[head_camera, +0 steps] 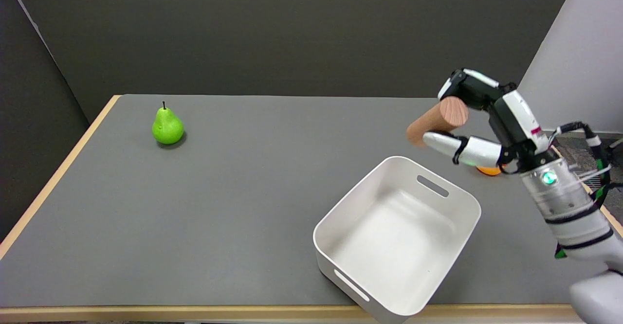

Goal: Place the wooden cylinder in the box.

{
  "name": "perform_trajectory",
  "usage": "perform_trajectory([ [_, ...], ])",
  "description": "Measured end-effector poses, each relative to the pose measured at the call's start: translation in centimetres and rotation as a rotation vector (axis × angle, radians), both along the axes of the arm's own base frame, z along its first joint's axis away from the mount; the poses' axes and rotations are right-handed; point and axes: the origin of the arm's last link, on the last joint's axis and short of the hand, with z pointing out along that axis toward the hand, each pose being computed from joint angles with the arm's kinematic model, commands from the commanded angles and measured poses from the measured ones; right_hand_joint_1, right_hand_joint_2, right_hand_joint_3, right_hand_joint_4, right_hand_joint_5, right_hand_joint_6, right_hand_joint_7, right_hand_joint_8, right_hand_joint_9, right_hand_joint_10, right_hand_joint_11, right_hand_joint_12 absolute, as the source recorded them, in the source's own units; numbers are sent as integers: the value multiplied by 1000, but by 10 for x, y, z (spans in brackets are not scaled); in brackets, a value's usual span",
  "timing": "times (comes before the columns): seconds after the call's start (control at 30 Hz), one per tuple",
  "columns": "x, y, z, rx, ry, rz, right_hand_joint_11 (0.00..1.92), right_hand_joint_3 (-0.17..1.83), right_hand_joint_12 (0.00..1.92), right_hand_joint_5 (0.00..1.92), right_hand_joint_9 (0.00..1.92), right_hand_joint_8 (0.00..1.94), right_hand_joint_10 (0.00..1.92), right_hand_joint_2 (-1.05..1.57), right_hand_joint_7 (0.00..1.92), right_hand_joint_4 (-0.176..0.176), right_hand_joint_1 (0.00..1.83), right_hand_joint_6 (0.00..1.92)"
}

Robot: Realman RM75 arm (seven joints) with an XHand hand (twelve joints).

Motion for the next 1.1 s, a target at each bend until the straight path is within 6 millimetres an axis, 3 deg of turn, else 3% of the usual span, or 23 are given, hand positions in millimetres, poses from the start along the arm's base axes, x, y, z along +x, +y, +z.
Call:
perform_trajectory([
  [0.27, -21, 15, -10, 76, -72, -35, 547, 561, 1921, 527, 688, 1663, 1849, 1042, 682, -164, 1323, 1540],
  [0.37, -30, 20, -13, 105, -96, -50, 572, 750, 1921, 518, 709, 1732, 1909, 964, 690, -174, 1327, 1622],
  [0.43, -35, 23, -15, 122, -110, -58, 534, 585, 1921, 522, 687, 1679, 1863, 1035, 679, -165, 1322, 1556],
  [0.5, -41, 26, -16, 140, -123, -71, 558, 750, 1921, 513, 704, 1740, 1916, 968, 686, -174, 1325, 1628],
  [0.63, -50, 30, -19, 170, -143, -90, 551, 740, 1921, 506, 697, 1749, 1921, 977, 676, -171, 1322, 1633],
  [0.7, -54, 32, -20, 183, -153, -98, 196, -77, 1921, 378, 584, 1868, 1855, 1455, 596, -162, 1086, 1577],
  [0.77, -58, 34, -21, 195, -161, -105, 6, 425, 1921, 366, 473, 1753, 1811, 1171, 510, -168, 1226, 926],
  [0.83, -61, 36, -21, 204, -169, -107, 29, 819, 1921, 284, 448, 1002, 1359, 798, 414, -137, 1022, 597],
  [0.87, -62, 37, -21, 209, -172, -107, 67, 924, 1897, 253, 411, 755, 1189, 693, 372, -126, 940, 494],
  [1.0, -65, 40, -21, 225, -184, -101, 209, 891, 1528, 153, 110, 382, 789, 639, 165, -94, 692, 377],
  [1.1, -67, 41, -21, 237, -193, -95, 168, 897, 1366, 95, 15, 265, 645, 613, 76, -92, 562, 332],
])
